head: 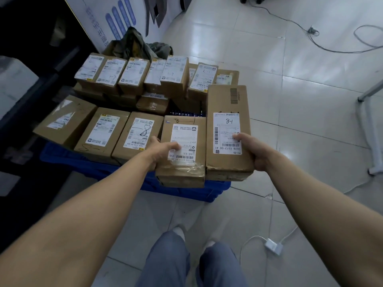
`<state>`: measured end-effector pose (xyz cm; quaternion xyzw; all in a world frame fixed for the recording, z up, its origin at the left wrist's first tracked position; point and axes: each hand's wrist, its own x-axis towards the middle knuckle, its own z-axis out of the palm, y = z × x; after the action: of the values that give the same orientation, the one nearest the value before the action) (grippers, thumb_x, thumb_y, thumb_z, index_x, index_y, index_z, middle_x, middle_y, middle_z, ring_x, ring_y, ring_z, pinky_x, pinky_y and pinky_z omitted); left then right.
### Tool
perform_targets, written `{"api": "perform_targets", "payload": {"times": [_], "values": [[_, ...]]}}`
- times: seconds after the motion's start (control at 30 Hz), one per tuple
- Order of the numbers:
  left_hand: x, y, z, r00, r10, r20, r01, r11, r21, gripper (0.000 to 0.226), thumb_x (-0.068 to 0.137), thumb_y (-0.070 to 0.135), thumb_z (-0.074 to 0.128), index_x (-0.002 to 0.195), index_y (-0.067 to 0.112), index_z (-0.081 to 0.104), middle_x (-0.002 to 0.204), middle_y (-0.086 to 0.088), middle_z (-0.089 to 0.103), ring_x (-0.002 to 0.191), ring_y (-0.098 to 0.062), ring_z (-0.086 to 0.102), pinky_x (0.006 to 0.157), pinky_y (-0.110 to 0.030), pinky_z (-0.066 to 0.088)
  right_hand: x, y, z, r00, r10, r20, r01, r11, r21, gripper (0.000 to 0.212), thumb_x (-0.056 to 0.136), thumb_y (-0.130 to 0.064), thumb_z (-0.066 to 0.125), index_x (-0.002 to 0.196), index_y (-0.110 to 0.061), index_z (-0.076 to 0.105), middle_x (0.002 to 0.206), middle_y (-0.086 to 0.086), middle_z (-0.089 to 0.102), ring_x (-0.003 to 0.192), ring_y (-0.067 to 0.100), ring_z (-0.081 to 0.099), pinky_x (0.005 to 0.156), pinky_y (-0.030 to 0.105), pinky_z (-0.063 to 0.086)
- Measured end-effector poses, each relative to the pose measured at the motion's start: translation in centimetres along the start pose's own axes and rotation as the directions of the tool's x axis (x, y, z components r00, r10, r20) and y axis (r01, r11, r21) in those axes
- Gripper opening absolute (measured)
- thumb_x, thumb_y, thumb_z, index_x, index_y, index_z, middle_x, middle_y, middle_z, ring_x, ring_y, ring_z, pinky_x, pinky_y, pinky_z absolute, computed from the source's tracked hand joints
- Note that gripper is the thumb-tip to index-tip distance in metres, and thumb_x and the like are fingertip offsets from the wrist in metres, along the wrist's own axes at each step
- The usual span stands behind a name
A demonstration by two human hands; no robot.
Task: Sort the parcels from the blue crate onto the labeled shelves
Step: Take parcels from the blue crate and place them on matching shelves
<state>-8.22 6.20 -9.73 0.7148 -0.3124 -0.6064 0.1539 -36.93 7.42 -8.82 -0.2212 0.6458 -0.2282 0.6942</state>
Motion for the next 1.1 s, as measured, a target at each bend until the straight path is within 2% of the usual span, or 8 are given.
{"api": "perform_targets", "payload": {"times": [0.1, 0.23, 0.4, 0.63, 0.77, 0.9, 1.0, 1.1], "values": [[-3.0, 2.3, -1.4, 0.996, -0.004, 0.092, 0.017, 0.989, -0.146, 0.076, 0.071, 0.026, 0.076, 0.121, 0.027, 0.019, 0.113, -0.017, 0.060, 0.094, -0.035, 0.067, 0.076, -0.050, 0.057, -3.7, -2.6, 0.0, 0.998, -0.064, 0.029, 0.063, 0.997, 0.039, 0.027, 0.086, -0.031, 0.061, 0.110, -0.017, 0.065, 0.100, 0.007, 0.075, 0.082, 0.022, 0.073, 0.068, 0.035, 0.059], [-7.0, 4.8, -3.5, 0.979, 0.091, 0.185, -0.043, 0.967, -0.251, 0.080, 0.071, 0.021, 0.073, 0.138, 0.016, 0.030, 0.119, -0.019, 0.064, 0.099, -0.037, 0.067, 0.087, -0.055, 0.053, -8.1, -6.7, 0.8, 0.987, -0.148, 0.069, 0.145, 0.988, 0.050, 0.029, 0.086, -0.028, 0.061, 0.112, -0.016, 0.065, 0.105, 0.008, 0.074, 0.088, 0.024, 0.073, 0.072, 0.038, 0.058], [-11.1, 7.5, -7.5, 0.973, 0.213, 0.090, -0.173, 0.928, -0.329, 0.069, 0.075, 0.015, 0.071, 0.130, 0.019, 0.030, 0.113, -0.017, 0.065, 0.094, -0.034, 0.069, 0.083, -0.054, 0.055, -12.0, -11.0, 3.9, 0.965, -0.255, 0.063, 0.250, 0.965, 0.075, 0.039, 0.087, -0.033, 0.059, 0.121, -0.015, 0.062, 0.113, 0.009, 0.071, 0.101, 0.028, 0.069, 0.079, 0.040, 0.056], [-15.4, 8.2, -16.9, 0.949, 0.316, 0.023, -0.275, 0.858, -0.435, 0.074, 0.076, 0.020, 0.072, 0.140, 0.018, 0.034, 0.119, -0.018, 0.065, 0.104, -0.035, 0.065, 0.091, -0.052, 0.052, -14.3, -16.1, 12.7, 0.917, -0.362, 0.166, 0.366, 0.931, 0.004, 0.041, 0.085, -0.043, 0.059, 0.114, -0.016, 0.066, 0.106, 0.009, 0.074, 0.085, 0.024, 0.073, 0.061, 0.033, 0.058], [-18.5, 7.0, -24.0, 0.926, 0.363, -0.106, -0.368, 0.804, -0.466, 0.062, 0.078, 0.024, 0.069, 0.135, 0.014, 0.046, 0.116, -0.017, 0.067, 0.103, -0.034, 0.066, 0.077, -0.042, 0.057, -14.3, -17.7, 19.9, 0.888, -0.385, 0.251, 0.401, 0.916, -0.011, 0.037, 0.087, -0.043, 0.058, 0.110, -0.015, 0.066, 0.100, 0.008, 0.075, 0.082, 0.023, 0.074, 0.060, 0.032, 0.058], [-22.1, 4.2, -30.0, 0.897, 0.346, -0.275, -0.441, 0.749, -0.495, 0.062, 0.080, 0.026, 0.067, 0.136, 0.014, 0.043, 0.122, -0.020, 0.063, 0.113, -0.038, 0.060, 0.094, -0.050, 0.050, -14.9, -18.9, 27.5, 0.839, -0.394, 0.374, 0.436, 0.899, -0.031, 0.038, 0.089, -0.039, 0.057, 0.116, -0.014, 0.062, 0.099, 0.007, 0.075, 0.082, 0.023, 0.073, 0.062, 0.032, 0.058], [-25.4, 1.1, -33.7, 0.855, 0.298, -0.426, -0.500, 0.694, -0.518, 0.059, 0.082, 0.024, 0.065, 0.136, 0.013, 0.044, 0.122, -0.020, 0.063, 0.110, -0.038, 0.061, 0.094, -0.049, 0.050, -15.5, -19.6, 33.7, 0.802, -0.376, 0.465, 0.460, 0.884, -0.079, 0.047, 0.088, -0.036, 0.060, 0.129, -0.013, 0.055, 0.103, 0.008, 0.074, 0.084, 0.023, 0.072, 0.063, 0.032, 0.057], [-29.6, -2.7, -36.7, 0.790, 0.204, -0.578, -0.558, 0.630, -0.540, 0.077, 0.069, 0.028, 0.072, 0.138, 0.013, 0.041, 0.123, -0.019, 0.062, 0.111, -0.037, 0.061, 0.096, -0.051, 0.049, -16.4, -19.7, 40.5, 0.750, -0.282, 0.599, 0.428, 0.897, -0.114, 0.040, 0.088, -0.033, 0.060, 0.122, -0.012, 0.059, 0.096, 0.008, 0.076, 0.077, 0.022, 0.074, 0.057, 0.031, 0.058]]}}
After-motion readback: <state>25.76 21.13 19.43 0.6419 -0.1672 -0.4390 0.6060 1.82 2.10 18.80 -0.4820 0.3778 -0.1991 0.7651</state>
